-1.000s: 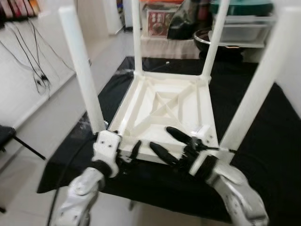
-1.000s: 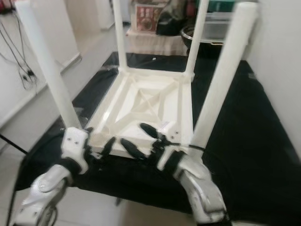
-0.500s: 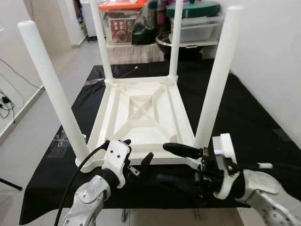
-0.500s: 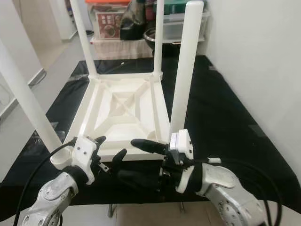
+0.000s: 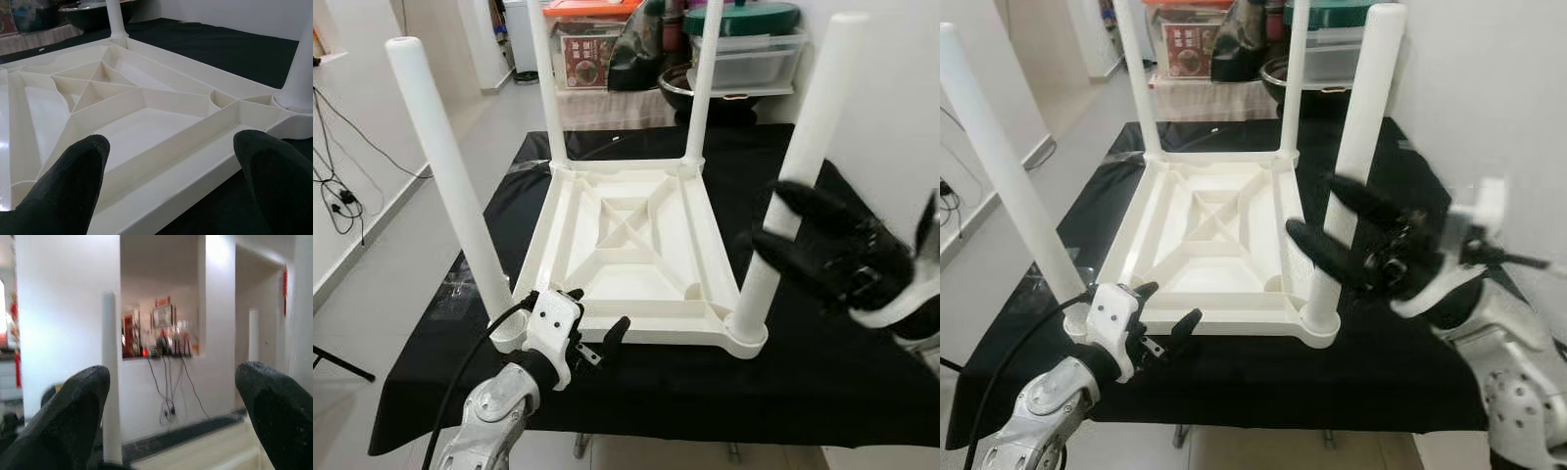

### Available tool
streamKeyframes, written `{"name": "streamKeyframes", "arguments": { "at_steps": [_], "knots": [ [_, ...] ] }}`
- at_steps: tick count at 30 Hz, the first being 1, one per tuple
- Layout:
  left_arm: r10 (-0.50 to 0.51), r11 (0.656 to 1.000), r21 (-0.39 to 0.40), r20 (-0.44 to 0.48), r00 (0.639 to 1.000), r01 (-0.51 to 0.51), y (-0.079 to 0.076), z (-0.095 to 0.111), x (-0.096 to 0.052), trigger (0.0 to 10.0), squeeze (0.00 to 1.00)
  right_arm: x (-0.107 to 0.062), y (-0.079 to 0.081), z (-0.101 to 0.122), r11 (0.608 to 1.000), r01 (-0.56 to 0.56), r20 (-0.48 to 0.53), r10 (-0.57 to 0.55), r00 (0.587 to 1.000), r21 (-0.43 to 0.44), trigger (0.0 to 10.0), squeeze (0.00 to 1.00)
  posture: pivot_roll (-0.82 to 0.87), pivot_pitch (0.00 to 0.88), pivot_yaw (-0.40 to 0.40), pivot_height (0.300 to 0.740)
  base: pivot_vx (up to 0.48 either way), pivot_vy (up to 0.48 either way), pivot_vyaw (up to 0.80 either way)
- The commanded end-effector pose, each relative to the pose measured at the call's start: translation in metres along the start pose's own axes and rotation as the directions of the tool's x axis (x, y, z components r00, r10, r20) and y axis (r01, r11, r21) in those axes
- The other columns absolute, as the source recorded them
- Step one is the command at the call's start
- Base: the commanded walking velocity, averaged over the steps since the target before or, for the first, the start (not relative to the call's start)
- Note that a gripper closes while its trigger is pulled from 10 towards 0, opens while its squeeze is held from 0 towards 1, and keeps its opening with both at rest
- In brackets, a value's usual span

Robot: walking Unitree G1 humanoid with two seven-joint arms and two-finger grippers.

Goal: Building children table

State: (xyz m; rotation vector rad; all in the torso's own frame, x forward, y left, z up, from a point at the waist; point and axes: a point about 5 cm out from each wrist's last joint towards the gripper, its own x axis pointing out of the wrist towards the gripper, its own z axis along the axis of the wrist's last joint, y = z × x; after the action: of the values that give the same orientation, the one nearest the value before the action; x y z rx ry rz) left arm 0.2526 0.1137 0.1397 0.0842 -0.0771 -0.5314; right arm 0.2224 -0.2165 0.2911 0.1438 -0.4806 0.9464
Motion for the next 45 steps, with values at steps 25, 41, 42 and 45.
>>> {"name": "streamKeyframes", "arguments": {
  "at_steps": [25,41,42,45],
  "knots": [
    [-0.122,0.992,-0.007,0.203,0.972,0.126,-0.011,0.033,-0.005,10.0,0.0,0.018,-0.032,0.017,0.858,0.454,0.004,-0.467,0.884,-0.242,10.0,0.0,-0.09,0.054,0.02,0.74,0.0,0.0,0.0],
    [-0.078,0.997,0.025,0.28,0.957,0.073,0.001,0.052,-0.017,10.0,0.0,-0.015,0.006,-0.021,0.934,0.33,-0.213,-0.353,0.911,-0.136,10.0,0.0,-0.1,0.054,0.018,0.74,0.0,0.0,0.0],
    [-0.078,0.997,0.027,0.282,0.956,0.074,0.001,0.052,-0.016,10.0,0.0,-0.013,0.009,-0.022,0.942,0.313,-0.213,-0.334,0.918,-0.124,10.0,0.0,-0.1,0.051,0.018,0.74,0.0,0.0,0.0],
    [-0.077,0.997,0.029,0.283,0.956,0.072,0.001,0.052,-0.015,10.0,0.0,0.0,0.017,-0.018,0.961,0.256,-0.198,-0.273,0.941,-0.105,10.0,0.0,-0.1,0.044,0.01,0.74,0.0,0.0,0.0]
  ]
}}
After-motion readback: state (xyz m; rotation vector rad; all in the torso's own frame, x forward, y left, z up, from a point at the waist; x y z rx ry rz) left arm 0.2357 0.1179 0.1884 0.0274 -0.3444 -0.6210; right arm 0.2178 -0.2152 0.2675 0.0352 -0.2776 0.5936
